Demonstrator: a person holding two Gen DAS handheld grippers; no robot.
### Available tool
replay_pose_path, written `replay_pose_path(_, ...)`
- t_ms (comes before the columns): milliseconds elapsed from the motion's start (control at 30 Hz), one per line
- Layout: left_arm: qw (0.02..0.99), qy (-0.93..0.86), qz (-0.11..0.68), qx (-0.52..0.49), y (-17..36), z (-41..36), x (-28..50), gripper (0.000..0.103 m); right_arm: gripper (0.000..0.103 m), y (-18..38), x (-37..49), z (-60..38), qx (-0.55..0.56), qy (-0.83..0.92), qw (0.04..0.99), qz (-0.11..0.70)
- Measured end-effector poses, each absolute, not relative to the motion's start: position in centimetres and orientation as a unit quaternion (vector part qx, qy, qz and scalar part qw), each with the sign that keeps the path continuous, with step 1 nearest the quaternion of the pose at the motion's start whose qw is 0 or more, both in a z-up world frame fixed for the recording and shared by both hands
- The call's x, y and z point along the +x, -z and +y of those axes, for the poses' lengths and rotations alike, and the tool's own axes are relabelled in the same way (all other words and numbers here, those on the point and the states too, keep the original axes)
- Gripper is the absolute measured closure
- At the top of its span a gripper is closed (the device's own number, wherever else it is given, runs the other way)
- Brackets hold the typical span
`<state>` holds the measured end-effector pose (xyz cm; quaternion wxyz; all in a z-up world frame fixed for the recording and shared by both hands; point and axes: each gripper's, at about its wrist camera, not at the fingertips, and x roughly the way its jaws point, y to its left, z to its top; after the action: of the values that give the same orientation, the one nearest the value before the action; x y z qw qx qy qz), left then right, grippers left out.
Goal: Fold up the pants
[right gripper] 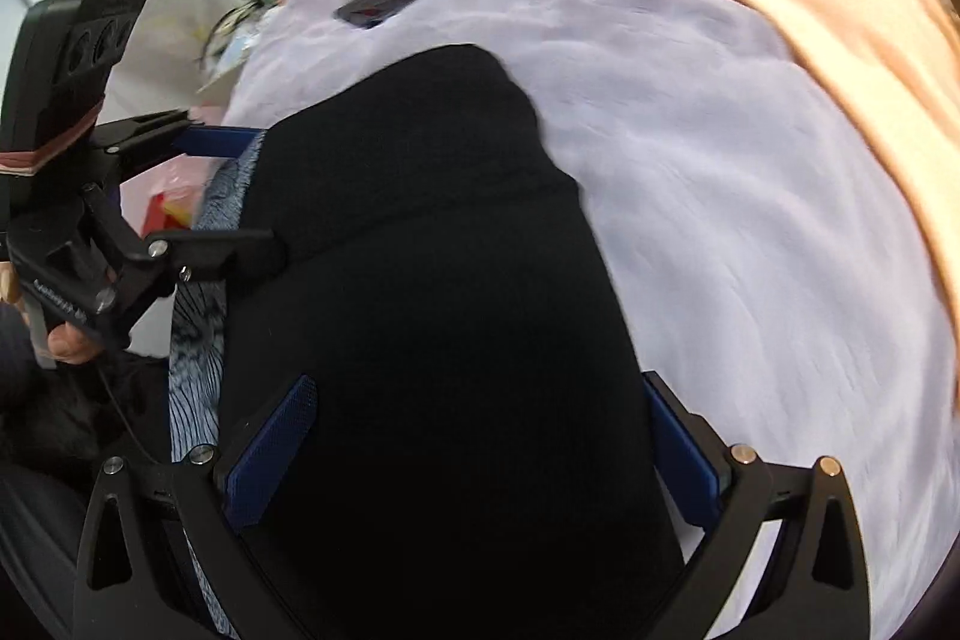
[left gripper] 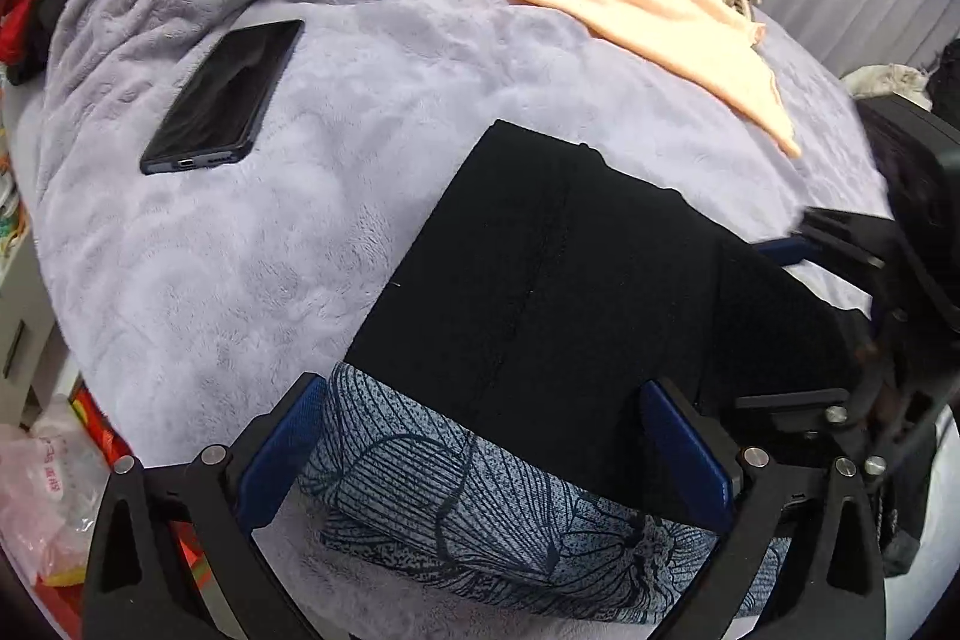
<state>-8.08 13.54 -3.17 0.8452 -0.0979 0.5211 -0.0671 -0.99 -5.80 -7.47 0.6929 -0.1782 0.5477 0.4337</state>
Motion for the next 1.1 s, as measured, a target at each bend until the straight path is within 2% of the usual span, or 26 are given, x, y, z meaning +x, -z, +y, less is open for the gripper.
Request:
replay_pose_path(267, 0.842, 0.127, 0.523, -0.032, 4.1, 13.3, -7.7, 0.0, 0.0, 10.4, 2.4, 0.0, -0.193, -0.491, 0.631, 0.569)
replay_pose_path(367, 0.84, 0.155, 0.52, -0.029, 3.8, 13.7, -7.5, 0.0, 0.001, 9.9, 2.2, 0.9, -0.211, -0.485, 0.62, 0.579)
replay_pose_path(400, 0.839, 0.167, 0.516, -0.031, 3.5, 14.0, -7.4, 0.0, 0.011, 9.0, 1.6, 0.9, -0.213, -0.48, 0.631, 0.571)
replay_pose_path(433, 0.84, 0.181, 0.51, -0.033, 3.2, 14.4, -7.4, 0.0, 0.025, 7.8, 0.5, 0.6, -0.22, -0.489, 0.639, 0.552)
replay_pose_path(467, 0.839, 0.196, 0.507, -0.036, 2.9, 14.9, -7.3, 0.0, 0.033, 6.6, -0.8, 0.2, -0.239, -0.489, 0.653, 0.527)
replay_pose_path(500, 0.836, 0.213, 0.504, -0.04, 2.7, 15.4, -7.2, 0.0, 0.052, 5.7, -1.8, -0.1, -0.254, -0.486, 0.667, 0.504)
replay_pose_path(533, 0.832, 0.233, 0.501, -0.046, 2.5, 15.9, -7.0, 0.0, 0.065, 4.8, -2.7, -0.6, -0.264, -0.485, 0.677, 0.487)
replay_pose_path(600, 0.823, 0.275, 0.495, -0.053, 2.0, 16.5, -6.4, 0.0, 0.07, 3.2, -4.1, -1.5, -0.264, -0.491, 0.687, 0.466)
replay_pose_path(733, 0.783, 0.374, 0.491, -0.074, 0.8, 15.7, -4.5, 0.0, 0.071, 0.6, -7.3, -2.5, -0.294, -0.497, 0.701, 0.419)
replay_pose_path(900, 0.743, 0.393, 0.542, 0.013, 2.3, 10.0, -3.9, 0.001, 0.071, -0.2, -8.2, -2.7, -0.303, -0.489, 0.71, 0.406)
replay_pose_path(933, 0.741, 0.383, 0.552, 0.026, 2.7, 9.5, -3.8, 0.006, 0.071, -0.2, -8.2, -3.0, -0.301, -0.486, 0.711, 0.409)
replay_pose_path(967, 0.735, 0.382, 0.56, 0.023, 2.8, 9.4, -3.7, 0.024, 0.07, 0.1, -8.0, -3.0, -0.299, -0.48, 0.713, 0.414)
replay_pose_path(1000, 0.733, 0.382, 0.563, 0.012, 2.5, 9.6, -3.6, 0.042, 0.063, 0.7, -7.6, -2.4, -0.297, -0.47, 0.714, 0.426)
replay_pose_path(1033, 0.73, 0.388, 0.563, -0.002, 2.1, 9.9, -3.7, 0.054, 0.054, 0.9, -7.4, -2.7, -0.29, -0.457, 0.718, 0.438)
replay_pose_path(1067, 0.726, 0.388, 0.567, -0.008, 1.8, 9.9, -3.9, 0.064, 0.049, 0.7, -7.1, -3.2, -0.279, -0.446, 0.725, 0.445)
replay_pose_path(1100, 0.734, 0.375, 0.567, 0.003, 1.5, 9.7, -4.4, 0.066, 0.034, 0.3, -7.0, -4.0, -0.267, -0.439, 0.734, 0.445)
